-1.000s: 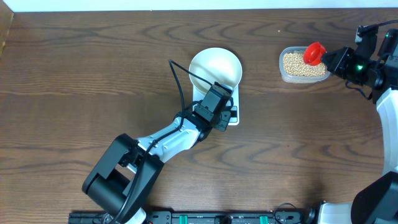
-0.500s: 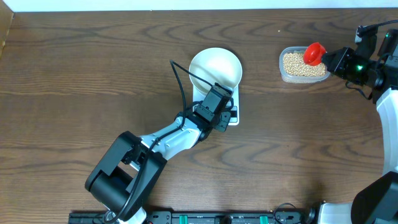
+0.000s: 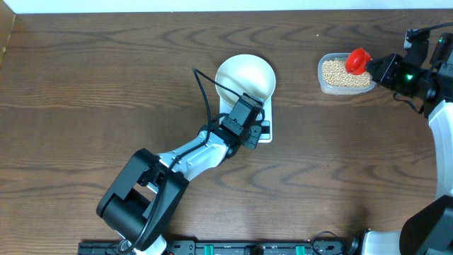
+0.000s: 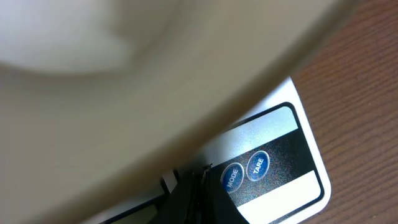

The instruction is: Scoop item into bowl and weigh 50g on scale

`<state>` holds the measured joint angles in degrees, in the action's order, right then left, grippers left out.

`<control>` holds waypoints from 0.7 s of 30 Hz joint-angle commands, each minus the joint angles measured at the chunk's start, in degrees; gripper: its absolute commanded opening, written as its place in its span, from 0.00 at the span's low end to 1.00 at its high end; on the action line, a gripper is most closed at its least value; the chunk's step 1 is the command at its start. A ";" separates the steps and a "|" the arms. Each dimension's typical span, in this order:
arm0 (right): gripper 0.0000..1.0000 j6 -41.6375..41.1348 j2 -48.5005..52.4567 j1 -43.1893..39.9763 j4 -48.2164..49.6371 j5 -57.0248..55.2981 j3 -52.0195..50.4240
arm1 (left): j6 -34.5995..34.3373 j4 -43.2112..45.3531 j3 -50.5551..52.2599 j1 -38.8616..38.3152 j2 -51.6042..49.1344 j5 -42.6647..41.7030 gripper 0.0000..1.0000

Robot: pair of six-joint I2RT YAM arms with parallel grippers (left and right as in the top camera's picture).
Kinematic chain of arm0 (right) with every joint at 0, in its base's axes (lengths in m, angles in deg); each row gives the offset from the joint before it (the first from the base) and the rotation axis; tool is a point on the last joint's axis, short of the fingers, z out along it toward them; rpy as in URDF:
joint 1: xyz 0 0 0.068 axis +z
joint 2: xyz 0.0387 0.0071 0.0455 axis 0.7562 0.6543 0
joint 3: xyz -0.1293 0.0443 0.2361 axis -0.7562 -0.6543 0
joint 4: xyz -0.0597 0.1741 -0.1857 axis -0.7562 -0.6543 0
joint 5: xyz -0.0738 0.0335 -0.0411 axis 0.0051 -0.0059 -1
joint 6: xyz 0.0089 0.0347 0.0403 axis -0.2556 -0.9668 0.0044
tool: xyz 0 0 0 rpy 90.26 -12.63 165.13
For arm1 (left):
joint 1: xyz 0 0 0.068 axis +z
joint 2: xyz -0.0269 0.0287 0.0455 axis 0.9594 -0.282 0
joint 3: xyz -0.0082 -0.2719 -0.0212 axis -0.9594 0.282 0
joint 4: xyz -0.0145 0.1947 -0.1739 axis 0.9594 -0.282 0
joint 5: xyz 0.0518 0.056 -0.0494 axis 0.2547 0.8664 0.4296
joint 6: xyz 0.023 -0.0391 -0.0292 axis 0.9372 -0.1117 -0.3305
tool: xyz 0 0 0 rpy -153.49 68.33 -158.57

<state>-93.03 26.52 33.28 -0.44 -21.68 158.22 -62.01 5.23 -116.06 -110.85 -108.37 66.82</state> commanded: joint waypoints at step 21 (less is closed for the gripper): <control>0.01 1.57 -0.33 -0.24 -0.07 -0.04 1.09 | 1.90 -15.98 -0.35 0.59 28.81 -0.13 0.07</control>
<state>-92.85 26.52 33.28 -0.41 -21.85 158.22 -61.73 -9.96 -116.15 -110.81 -83.49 65.70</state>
